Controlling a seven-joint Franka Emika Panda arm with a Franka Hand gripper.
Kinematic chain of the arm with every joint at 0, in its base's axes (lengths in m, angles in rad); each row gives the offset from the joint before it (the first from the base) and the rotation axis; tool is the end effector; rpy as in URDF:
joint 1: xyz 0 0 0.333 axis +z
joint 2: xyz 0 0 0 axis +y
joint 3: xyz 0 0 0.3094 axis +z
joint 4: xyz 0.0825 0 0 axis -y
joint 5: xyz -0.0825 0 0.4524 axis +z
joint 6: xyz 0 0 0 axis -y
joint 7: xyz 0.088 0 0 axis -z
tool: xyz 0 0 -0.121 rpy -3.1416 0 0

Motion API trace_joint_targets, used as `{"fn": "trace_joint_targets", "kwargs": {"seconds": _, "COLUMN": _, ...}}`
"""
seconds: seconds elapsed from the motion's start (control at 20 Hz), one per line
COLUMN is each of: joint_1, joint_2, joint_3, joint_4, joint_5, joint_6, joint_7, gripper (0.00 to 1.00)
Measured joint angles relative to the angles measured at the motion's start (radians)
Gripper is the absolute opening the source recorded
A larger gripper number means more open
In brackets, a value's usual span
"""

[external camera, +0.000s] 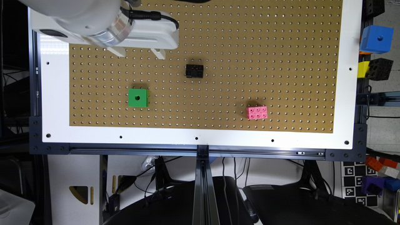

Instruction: Pick up green block.

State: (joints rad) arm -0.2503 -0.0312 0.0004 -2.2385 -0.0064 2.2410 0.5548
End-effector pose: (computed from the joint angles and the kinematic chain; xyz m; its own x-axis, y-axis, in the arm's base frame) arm 0.5597 -0.1431 0.3243 0.6956 -0.7177 0.0313 -0.7177 -0.6962 -0.0134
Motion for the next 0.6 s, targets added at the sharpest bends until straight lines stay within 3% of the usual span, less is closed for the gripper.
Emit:
{"fn": "trace_joint_targets", "kwargs": {"seconds": 0.1, "joint_1": 0.000, "joint_2": 0.000, "joint_3": 0.000, "joint_4": 0.000, "joint_5": -0.0001, "joint_6": 0.000, "joint_7": 0.000, "gripper": 1.00}}
{"fn": "trace_joint_targets", "kwargs": {"seconds": 0.2, "joint_1": -0.010, "joint_2": 0.001, "joint_3": 0.000, "joint_4": 0.001, "joint_5": -0.0021, "joint_6": 0.004, "joint_7": -0.005, "gripper": 1.00}}
{"fn": "trace_joint_targets", "kwargs": {"seconds": 0.35, "joint_1": -0.054, "joint_2": 0.013, "joint_3": 0.000, "joint_4": 0.013, "joint_5": -0.0026, "joint_6": 0.020, "joint_7": -0.049, "gripper": 1.00}}
{"fn": "trace_joint_targets", "kwargs": {"seconds": 0.45, "joint_1": -0.083, "joint_2": 0.044, "joint_3": 0.000, "joint_4": 0.047, "joint_5": -0.0022, "joint_6": 0.027, "joint_7": -0.079, "gripper": 1.00}}
{"fn": "trace_joint_targets", "kwargs": {"seconds": 0.6, "joint_1": -0.097, "joint_2": 0.124, "joint_3": 0.000, "joint_4": 0.134, "joint_5": -0.0021, "joint_6": 0.027, "joint_7": -0.091, "gripper": 1.00}}
